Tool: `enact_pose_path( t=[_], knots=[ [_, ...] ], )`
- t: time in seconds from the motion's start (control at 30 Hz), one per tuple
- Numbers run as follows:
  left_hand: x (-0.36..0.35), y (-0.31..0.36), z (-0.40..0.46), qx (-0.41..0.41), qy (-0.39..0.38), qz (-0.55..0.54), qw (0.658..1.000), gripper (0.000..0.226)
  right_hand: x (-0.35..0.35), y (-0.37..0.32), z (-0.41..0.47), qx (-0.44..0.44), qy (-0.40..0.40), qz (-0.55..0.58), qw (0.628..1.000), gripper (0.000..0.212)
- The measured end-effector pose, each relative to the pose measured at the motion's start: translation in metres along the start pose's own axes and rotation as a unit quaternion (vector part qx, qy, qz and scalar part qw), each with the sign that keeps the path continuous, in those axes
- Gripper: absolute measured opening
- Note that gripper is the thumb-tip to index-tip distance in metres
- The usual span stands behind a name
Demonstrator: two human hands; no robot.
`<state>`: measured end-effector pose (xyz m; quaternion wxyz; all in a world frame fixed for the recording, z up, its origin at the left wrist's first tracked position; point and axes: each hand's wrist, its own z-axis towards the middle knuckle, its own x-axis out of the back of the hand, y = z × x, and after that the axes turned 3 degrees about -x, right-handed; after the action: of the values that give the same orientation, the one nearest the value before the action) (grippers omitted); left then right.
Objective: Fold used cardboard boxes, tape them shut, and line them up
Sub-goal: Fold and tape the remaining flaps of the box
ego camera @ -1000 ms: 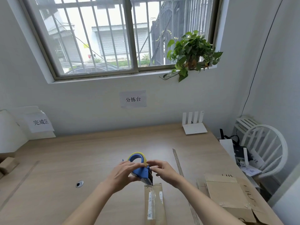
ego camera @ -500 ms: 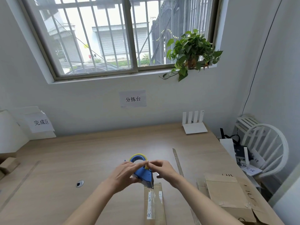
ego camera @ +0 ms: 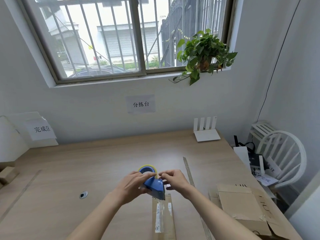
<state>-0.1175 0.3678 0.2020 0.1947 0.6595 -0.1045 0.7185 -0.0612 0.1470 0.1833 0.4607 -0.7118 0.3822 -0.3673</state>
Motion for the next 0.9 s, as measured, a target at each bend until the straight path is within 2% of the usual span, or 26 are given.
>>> enact_pose_path(
  t=[0.1,0.3,0.5,0.7,0.9],
  knots=[
    [-0.003,-0.001,-0.002,-0.016,0.002,-0.002,1.0,0.052,0.002,0.002,0.001,0.004,0.013,-0.013,1.0,0.023],
    [-0.004,0.002,-0.001,-0.033,0.012,0.009,0.999,0.048,0.002,0.007,0.001,0.044,0.069,-0.046,0.996,0.013],
    [-0.012,-0.001,-0.003,-0.072,0.026,0.025,0.997,0.046,-0.001,-0.005,-0.006,0.023,0.051,-0.063,0.996,0.01],
    [-0.02,-0.008,-0.001,-0.139,0.053,0.112,0.983,0.061,-0.004,-0.01,-0.011,0.017,0.058,-0.108,0.992,0.009],
    [-0.011,-0.006,-0.003,-0.126,0.059,0.136,0.981,0.06,-0.004,-0.015,-0.013,0.049,0.085,-0.176,0.98,0.013]
  ],
)
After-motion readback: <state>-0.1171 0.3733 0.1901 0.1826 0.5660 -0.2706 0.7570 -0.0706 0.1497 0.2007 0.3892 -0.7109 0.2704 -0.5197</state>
